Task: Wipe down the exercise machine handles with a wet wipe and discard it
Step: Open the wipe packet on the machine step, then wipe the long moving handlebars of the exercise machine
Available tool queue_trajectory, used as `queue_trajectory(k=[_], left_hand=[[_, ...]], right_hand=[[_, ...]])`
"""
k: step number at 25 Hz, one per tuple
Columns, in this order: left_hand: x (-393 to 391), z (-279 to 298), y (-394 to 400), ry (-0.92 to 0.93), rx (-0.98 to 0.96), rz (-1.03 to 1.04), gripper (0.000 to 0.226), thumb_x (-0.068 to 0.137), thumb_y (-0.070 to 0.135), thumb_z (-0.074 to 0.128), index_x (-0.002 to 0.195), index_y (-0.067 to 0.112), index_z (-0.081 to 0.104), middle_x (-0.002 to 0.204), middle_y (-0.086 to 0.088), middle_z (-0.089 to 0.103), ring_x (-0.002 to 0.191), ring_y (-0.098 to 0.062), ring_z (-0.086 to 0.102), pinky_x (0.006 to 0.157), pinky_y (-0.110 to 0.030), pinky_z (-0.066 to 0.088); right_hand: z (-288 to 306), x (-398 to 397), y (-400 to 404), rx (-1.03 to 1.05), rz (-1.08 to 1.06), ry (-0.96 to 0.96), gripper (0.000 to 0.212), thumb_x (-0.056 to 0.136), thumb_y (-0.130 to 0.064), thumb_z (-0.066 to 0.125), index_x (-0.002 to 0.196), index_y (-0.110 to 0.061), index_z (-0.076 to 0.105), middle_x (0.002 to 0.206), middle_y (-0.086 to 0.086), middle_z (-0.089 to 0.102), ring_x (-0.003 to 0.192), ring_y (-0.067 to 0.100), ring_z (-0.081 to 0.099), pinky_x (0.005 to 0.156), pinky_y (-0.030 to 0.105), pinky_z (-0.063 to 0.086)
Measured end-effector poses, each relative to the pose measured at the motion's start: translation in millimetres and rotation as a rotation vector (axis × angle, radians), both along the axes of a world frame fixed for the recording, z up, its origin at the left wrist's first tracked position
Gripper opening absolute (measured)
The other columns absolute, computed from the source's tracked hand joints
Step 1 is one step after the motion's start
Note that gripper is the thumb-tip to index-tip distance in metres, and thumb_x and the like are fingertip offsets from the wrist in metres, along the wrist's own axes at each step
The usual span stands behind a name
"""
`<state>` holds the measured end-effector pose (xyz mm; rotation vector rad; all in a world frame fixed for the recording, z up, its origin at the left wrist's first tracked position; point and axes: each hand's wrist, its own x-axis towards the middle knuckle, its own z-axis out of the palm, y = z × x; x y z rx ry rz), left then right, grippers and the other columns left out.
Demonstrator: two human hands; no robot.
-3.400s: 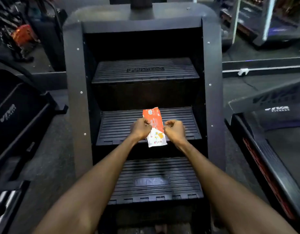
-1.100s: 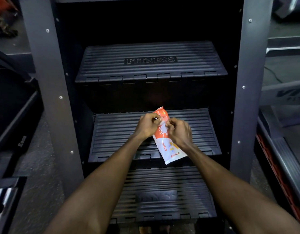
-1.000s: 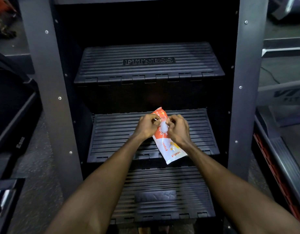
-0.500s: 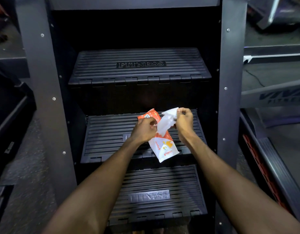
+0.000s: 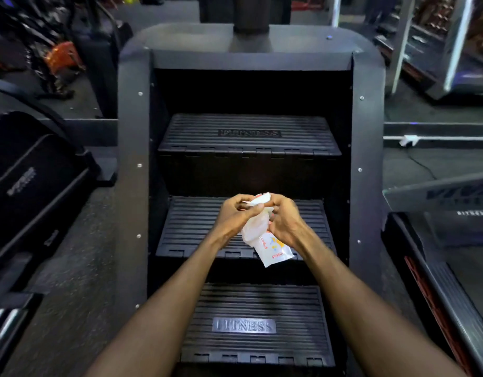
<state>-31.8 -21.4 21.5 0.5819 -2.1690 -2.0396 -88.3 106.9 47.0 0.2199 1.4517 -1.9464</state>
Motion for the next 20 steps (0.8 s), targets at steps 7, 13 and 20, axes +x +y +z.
queue_trajectory(k=[7, 13, 20], left_hand=[[91.3, 43.4, -19.2, 0.093, 0.033, 0.316, 0.011, 0.095, 0.018, 0.062, 0.09, 0.011, 0.067, 0.075, -0.001, 0.073, 0.068, -0.013, 0.07, 0.053, -0.023, 0.054], [185.9, 94.2, -18.5, 0.098, 0.185, 0.513, 0.023, 0.099, 0.03, 0.055, 0.089, 0.01, 0.062, 0.075, -0.007, 0.067, 0.064, -0.016, 0.065, 0.053, -0.028, 0.048], [349.2, 122.4, 4.9, 0.075, -0.024, 0.208, 0.035, 0.088, 0.018, 0.072, 0.122, 0.016, 0.067, 0.105, -0.009, 0.071, 0.088, -0.012, 0.067, 0.068, -0.022, 0.054]], right_hand=[[30.5, 74.5, -16.1, 0.078, 0.186, 0.274, 0.029, 0.087, 0.011, 0.053, 0.108, -0.004, 0.065, 0.09, 0.011, 0.07, 0.064, 0.014, 0.069, 0.056, 0.027, 0.053], [61.5, 164.9, -24.2, 0.161, 0.293, 0.359, 0.028, 0.083, 0.005, 0.057, 0.108, -0.002, 0.069, 0.093, 0.014, 0.068, 0.08, 0.024, 0.064, 0.071, 0.035, 0.051], [84.6, 307.4, -9.6, -0.06, 0.291, 0.306, 0.015, 0.093, -0.003, 0.057, 0.102, 0.001, 0.068, 0.093, 0.022, 0.068, 0.078, 0.03, 0.065, 0.071, 0.037, 0.05]])
